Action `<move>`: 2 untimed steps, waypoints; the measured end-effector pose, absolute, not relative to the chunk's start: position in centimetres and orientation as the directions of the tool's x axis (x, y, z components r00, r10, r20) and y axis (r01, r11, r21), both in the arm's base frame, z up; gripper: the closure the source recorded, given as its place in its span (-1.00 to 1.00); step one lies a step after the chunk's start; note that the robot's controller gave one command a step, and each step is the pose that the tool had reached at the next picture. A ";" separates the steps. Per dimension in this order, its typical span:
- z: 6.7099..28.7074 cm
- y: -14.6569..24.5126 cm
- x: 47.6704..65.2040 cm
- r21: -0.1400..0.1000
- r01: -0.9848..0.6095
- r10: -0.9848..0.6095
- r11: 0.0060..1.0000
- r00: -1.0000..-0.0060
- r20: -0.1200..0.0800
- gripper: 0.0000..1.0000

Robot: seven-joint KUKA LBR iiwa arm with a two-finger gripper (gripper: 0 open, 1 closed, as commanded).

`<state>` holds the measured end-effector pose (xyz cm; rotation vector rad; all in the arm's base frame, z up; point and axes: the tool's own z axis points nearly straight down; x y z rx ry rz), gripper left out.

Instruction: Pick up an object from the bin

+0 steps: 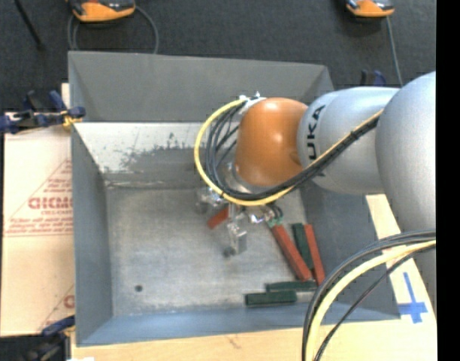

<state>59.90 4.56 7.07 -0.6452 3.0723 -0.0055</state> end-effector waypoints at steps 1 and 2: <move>7.1 5.0 59.9 0.000 -0.403 -0.403 0.915 -0.915 -0.005 1.00; 8.3 -2.9 59.8 0.024 -0.589 -0.590 0.808 -0.807 0.035 1.00</move>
Offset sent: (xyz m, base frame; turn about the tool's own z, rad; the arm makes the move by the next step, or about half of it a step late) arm 0.0000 0.0000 0.0000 0.0000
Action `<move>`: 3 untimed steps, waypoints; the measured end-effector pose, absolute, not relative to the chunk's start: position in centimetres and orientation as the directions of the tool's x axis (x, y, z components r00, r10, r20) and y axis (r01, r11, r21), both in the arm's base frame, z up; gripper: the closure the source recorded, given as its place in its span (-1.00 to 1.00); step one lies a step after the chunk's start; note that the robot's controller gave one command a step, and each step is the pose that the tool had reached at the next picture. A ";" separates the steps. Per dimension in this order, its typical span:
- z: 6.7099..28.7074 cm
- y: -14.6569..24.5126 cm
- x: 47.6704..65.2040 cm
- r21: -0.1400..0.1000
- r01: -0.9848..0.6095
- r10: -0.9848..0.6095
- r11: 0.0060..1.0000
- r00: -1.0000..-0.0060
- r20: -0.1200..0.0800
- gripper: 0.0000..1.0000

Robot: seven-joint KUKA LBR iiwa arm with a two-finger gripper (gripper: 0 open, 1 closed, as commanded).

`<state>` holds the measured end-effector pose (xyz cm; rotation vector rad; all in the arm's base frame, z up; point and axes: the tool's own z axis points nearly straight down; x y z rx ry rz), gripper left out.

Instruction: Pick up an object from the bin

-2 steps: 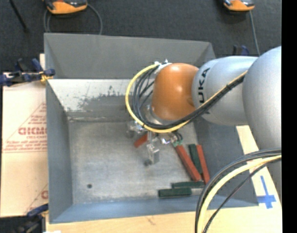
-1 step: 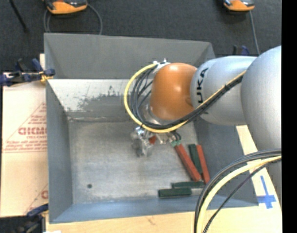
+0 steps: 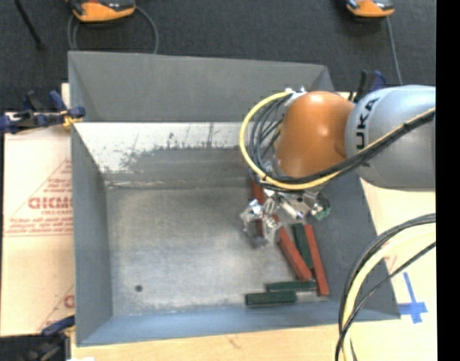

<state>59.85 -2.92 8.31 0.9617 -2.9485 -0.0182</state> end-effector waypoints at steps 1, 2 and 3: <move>29.2 -4.9 58.4 -0.009 -0.556 -0.556 0.831 -0.831 -0.010 1.00; 24.7 -8.8 54.6 0.001 -0.504 -0.504 0.863 -0.863 0.002 1.00; 24.9 -8.6 54.8 -0.002 -0.506 -0.506 0.863 -0.863 -0.004 -1.00</move>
Offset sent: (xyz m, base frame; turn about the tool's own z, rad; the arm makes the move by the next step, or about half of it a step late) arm -0.0165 -0.0188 0.2029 0.0365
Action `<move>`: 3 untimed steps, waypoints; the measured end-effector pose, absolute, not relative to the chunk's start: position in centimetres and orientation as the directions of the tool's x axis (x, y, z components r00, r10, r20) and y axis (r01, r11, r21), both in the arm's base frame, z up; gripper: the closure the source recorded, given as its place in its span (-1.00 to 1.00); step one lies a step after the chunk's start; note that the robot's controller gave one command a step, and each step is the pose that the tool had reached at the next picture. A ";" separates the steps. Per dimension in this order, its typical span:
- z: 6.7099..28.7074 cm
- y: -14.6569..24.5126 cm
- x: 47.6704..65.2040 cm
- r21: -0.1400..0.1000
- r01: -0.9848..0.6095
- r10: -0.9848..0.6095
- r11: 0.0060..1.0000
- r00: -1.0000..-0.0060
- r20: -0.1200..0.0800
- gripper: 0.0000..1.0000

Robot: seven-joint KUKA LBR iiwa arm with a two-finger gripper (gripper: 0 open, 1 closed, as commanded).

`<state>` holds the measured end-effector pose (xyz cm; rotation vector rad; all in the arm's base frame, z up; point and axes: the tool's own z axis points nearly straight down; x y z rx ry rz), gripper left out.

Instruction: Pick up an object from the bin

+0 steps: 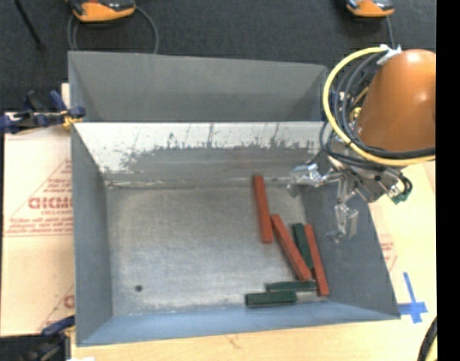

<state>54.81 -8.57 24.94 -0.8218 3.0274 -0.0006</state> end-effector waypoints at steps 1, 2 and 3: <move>10.0 -10.3 51.8 0.003 -0.587 -0.587 0.809 -0.809 0.002 -1.00; 7.2 -12.9 48.5 -0.005 -0.489 -0.489 0.872 -0.872 -0.010 -1.00; 7.7 -12.9 48.9 -0.011 -0.493 -0.493 0.870 -0.870 -0.016 1.00</move>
Offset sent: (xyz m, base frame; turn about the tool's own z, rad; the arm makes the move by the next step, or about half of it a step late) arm -0.0286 -0.0179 -0.1467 -0.0987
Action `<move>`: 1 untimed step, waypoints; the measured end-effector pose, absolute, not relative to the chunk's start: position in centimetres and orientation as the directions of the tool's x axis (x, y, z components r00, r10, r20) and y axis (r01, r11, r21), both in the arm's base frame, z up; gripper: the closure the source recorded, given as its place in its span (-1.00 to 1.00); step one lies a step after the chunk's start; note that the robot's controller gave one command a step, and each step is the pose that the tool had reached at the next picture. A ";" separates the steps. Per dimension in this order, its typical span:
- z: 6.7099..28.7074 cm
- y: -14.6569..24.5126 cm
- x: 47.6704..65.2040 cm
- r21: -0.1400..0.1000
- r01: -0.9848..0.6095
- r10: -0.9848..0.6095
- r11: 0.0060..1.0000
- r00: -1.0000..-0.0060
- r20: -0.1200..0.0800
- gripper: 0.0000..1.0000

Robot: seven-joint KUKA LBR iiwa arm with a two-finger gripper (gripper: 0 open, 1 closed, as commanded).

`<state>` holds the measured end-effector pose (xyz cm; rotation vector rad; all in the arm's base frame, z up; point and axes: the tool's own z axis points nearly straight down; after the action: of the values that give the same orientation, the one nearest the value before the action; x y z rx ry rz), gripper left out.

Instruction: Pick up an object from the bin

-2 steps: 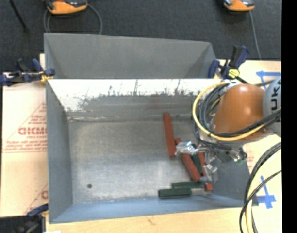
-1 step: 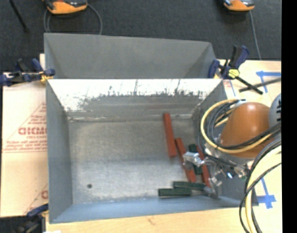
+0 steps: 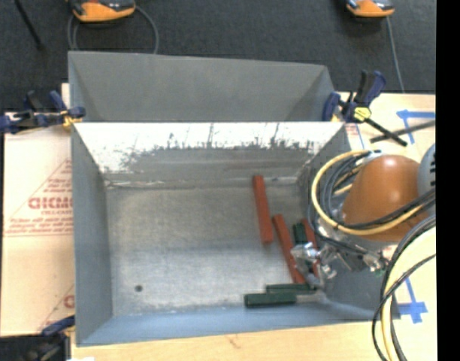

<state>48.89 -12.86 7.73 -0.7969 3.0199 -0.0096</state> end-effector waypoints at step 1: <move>7.2 -12.9 48.5 -0.005 -0.494 -0.494 0.869 -0.869 -0.007 -1.00</move>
Offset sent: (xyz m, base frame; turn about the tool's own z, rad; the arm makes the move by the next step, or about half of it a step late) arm 0.0000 0.0000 0.0000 0.0000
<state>48.50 -12.91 7.21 -0.8010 3.0294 -0.0044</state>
